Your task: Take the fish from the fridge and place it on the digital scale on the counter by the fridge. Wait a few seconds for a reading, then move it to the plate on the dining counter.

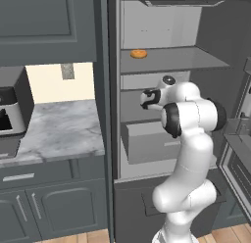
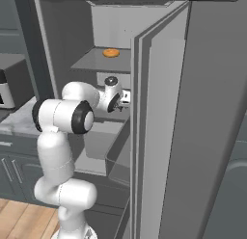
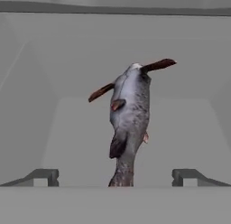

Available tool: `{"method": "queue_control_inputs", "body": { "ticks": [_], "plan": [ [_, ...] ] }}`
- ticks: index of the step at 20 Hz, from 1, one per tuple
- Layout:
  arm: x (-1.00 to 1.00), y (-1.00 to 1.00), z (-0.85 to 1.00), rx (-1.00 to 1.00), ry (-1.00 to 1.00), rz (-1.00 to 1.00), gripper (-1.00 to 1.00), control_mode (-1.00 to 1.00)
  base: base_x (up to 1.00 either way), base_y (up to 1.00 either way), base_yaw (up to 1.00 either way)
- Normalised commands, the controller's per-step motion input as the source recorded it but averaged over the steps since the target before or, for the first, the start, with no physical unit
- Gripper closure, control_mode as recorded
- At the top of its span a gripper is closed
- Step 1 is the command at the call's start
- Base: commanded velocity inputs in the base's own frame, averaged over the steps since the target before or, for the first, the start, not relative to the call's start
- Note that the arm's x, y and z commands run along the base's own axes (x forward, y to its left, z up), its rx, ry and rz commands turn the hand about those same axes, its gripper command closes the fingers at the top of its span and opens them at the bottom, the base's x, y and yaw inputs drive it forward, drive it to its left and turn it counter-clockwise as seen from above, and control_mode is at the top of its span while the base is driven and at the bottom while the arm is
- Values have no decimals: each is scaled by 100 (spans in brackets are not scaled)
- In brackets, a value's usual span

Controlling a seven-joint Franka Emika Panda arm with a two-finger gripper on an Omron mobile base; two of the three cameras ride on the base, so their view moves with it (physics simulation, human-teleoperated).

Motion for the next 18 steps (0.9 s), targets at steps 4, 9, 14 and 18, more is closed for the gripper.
{"method": "queue_control_inputs", "body": {
  "ticks": [4, 9, 14, 18],
  "plan": [
    [53, -12, -31, 1, 0, 0, -100, -100, 0, 0, 0],
    [58, -9, -29, 2, 0, 0, -100, -100, 0, 0, 0],
    [38, -2, -33, 2, 0, 0, 100, -100, 0, 0, 0],
    [4, 0, -34, 1, 0, 0, 100, -100, 0, 0, 0]
  ]
}}
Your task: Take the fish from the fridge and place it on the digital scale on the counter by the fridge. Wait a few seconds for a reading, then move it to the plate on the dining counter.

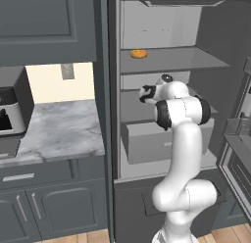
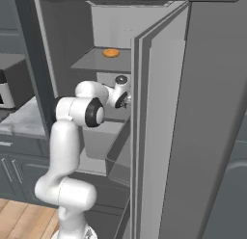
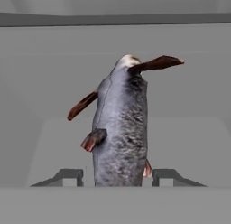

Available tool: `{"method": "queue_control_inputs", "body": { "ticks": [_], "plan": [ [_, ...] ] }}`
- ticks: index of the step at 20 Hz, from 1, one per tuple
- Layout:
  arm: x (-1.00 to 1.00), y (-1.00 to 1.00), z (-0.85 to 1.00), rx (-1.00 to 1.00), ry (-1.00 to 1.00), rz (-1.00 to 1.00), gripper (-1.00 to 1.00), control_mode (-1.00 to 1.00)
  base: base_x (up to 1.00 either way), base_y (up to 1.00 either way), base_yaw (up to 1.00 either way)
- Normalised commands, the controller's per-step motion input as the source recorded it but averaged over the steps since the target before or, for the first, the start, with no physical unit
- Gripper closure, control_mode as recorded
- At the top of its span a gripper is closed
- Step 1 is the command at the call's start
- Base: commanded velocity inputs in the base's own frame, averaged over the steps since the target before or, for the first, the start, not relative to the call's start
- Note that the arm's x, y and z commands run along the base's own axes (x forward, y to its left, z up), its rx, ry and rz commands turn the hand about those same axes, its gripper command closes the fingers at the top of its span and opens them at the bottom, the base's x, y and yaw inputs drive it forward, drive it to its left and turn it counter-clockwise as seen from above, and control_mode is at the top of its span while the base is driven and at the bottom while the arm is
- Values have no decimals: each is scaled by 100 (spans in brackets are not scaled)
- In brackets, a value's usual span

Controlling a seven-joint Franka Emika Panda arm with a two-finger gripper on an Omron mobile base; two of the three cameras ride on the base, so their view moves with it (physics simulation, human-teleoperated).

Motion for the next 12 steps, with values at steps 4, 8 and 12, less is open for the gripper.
{"method": "queue_control_inputs", "body": {
  "ticks": [4, 8, 12],
  "plan": [
    [-14, 0, -25, 0, 0, -1, 100, -100, 0, 0, 0],
    [-69, 4, -5, 3, -6, -5, 100, -100, 0, 0, 0],
    [-100, 4, 30, 10, -12, -6, 100, -100, 0, 0, 0]
  ]
}}
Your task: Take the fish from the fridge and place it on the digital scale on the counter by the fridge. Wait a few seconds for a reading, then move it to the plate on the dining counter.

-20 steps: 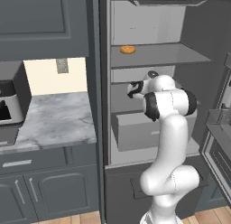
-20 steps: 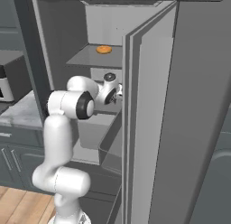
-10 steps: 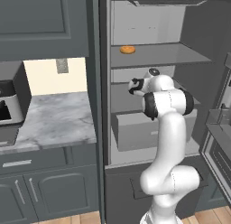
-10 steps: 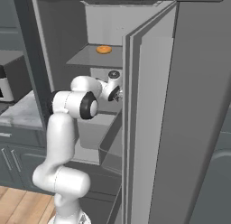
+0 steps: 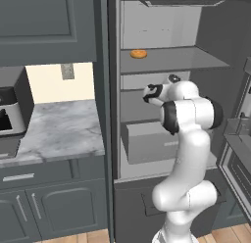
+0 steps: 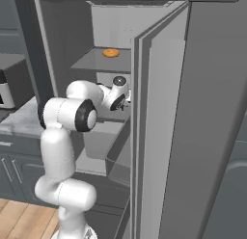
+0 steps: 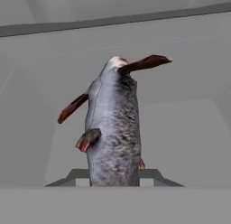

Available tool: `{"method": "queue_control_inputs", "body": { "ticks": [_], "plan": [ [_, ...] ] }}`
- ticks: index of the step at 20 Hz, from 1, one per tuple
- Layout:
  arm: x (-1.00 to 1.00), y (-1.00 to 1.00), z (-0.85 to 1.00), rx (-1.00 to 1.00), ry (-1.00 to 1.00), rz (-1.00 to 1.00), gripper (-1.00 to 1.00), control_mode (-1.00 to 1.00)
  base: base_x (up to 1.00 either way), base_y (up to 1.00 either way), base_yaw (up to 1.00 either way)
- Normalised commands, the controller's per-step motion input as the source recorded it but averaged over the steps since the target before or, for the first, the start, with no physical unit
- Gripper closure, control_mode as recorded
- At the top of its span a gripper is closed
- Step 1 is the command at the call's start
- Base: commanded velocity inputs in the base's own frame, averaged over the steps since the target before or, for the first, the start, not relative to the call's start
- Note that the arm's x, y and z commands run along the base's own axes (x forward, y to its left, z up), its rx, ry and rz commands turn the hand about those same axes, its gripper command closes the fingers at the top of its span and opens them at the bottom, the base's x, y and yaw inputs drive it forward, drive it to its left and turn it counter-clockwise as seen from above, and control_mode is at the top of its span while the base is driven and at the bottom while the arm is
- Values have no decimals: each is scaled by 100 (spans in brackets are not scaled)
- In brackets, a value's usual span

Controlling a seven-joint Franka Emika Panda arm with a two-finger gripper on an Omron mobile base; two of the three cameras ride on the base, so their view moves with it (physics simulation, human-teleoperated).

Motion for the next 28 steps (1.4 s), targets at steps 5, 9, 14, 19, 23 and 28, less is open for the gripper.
{"method": "queue_control_inputs", "body": {
  "ticks": [5, 9, 14, 19, 23, 28],
  "plan": [
    [-100, 2, 63, 10, -11, -5, 100, -100, 0, 0, 0],
    [-100, 0, 84, 8, -2, -4, 100, -100, 0, 0, 0],
    [-100, 3, 89, 6, 7, -2, 100, -100, 0, 0, 0],
    [-100, 19, 71, 1, 15, -1, 100, -100, 0, 0, 0],
    [-100, 23, 44, 0, 21, 0, 100, -100, 0, 0, 0],
    [-100, 26, 14, 0, 25, -1, 100, -100, 0, 0, 0]
  ]
}}
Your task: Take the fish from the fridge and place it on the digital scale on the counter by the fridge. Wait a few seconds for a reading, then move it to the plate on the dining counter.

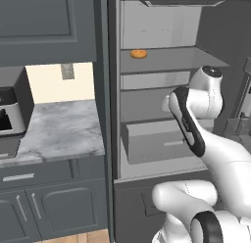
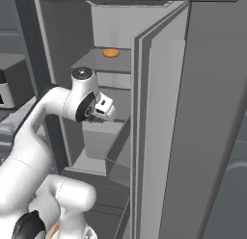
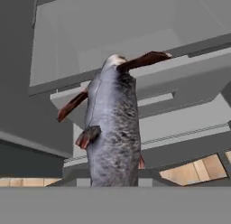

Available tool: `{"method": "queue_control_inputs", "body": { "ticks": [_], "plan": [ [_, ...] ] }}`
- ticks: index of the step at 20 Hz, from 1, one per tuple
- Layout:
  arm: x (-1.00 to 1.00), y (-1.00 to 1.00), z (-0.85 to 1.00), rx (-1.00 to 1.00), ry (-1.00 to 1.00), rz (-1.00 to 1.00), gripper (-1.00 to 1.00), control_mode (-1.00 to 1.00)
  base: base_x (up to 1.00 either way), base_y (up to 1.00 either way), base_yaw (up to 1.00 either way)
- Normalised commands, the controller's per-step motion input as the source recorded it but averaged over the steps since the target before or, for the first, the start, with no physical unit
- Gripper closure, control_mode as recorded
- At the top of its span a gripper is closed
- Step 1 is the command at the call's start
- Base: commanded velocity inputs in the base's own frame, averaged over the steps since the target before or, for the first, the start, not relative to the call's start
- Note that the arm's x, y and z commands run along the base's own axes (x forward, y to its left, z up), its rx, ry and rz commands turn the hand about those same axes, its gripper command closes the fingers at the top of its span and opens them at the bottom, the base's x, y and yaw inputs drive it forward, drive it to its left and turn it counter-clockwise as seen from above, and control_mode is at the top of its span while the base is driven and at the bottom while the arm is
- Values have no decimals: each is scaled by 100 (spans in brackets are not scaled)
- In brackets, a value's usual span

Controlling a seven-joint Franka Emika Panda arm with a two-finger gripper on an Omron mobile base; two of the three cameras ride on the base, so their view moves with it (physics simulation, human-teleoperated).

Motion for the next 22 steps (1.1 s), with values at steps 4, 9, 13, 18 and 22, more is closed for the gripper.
{"method": "queue_control_inputs", "body": {
  "ticks": [4, 9, 13, 18, 22],
  "plan": [
    [-96, 43, 0, -1, 33, 0, 100, -100, 0, 0, 0],
    [-51, 71, -3, -4, 41, 1, 100, -100, 0, 0, 0],
    [-11, 56, -22, -4, 33, 7, 100, -100, 0, 0, 0],
    [-3, 30, -18, 0, 29, 4, 100, -100, 0, 0, 0],
    [0, 0, 0, 0, 0, 0, 100, 100, -81, 46, 1]
  ]
}}
